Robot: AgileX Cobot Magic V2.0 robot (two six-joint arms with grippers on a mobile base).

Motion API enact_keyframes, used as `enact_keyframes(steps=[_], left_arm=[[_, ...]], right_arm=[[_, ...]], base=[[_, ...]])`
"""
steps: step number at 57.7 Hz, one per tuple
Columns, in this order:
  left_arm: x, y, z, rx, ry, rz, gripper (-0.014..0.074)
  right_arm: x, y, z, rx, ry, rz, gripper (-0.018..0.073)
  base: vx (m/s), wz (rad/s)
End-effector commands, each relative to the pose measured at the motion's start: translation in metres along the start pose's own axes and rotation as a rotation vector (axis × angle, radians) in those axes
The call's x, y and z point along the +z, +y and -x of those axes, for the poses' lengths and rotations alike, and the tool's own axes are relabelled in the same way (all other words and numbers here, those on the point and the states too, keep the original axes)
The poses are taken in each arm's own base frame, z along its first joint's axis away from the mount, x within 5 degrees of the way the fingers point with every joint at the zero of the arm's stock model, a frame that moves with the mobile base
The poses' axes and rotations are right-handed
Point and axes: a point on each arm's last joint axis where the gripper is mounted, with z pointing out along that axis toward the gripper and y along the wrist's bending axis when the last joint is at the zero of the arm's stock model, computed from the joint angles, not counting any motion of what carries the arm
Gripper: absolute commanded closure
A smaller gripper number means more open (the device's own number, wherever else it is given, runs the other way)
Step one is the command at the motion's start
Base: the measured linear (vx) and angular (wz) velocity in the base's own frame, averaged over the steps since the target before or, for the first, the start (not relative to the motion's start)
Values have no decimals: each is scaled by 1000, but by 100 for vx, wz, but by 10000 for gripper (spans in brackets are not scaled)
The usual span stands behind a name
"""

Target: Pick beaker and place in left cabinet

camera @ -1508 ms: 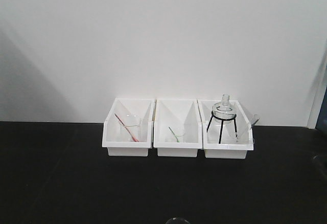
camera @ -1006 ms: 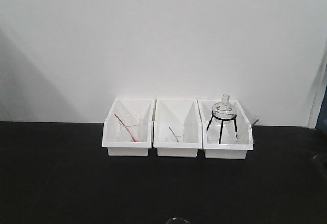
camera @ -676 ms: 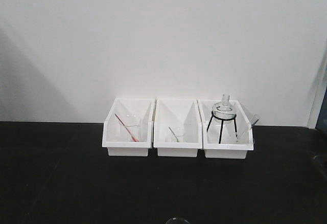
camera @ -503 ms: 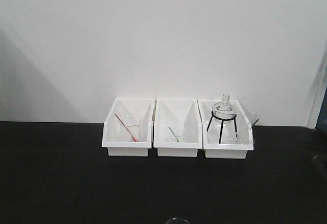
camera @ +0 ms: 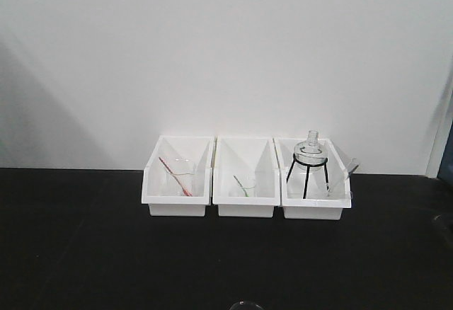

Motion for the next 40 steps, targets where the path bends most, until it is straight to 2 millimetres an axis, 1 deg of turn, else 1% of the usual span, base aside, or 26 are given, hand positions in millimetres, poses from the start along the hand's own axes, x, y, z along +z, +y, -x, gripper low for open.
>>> enact_keyframes(steps=[1, 4, 10, 20, 25, 30, 40], left_arm=[[-3, 0, 14, -9, -111, 2, 603], [-3, 0, 14, -9, -111, 2, 603], [-3, 0, 14, -9, -111, 2, 603], [-3, 0, 14, -9, -111, 2, 603], [-3, 0, 14, -9, -111, 2, 603], [-3, 0, 14, -9, -111, 2, 603], [-3, 0, 14, -9, -111, 2, 603]], right_arm=[[3, -1, 31, 48, -68, -3, 557], [8, -1, 36, 46, -16, -8, 551], [16, -2, 37, 36, 77, -14, 538], [31, -2, 22, 36, 220, -17, 483], [38, -2, 16, 37, 275, -17, 435], [44, -2, 9, 35, 330, -16, 367], [56, -2, -2, 30, 405, -13, 201]], base=[[0, 0], [0, 0], [0, 0], [0, 0], [0, 0], [0, 0], [0, 0]])
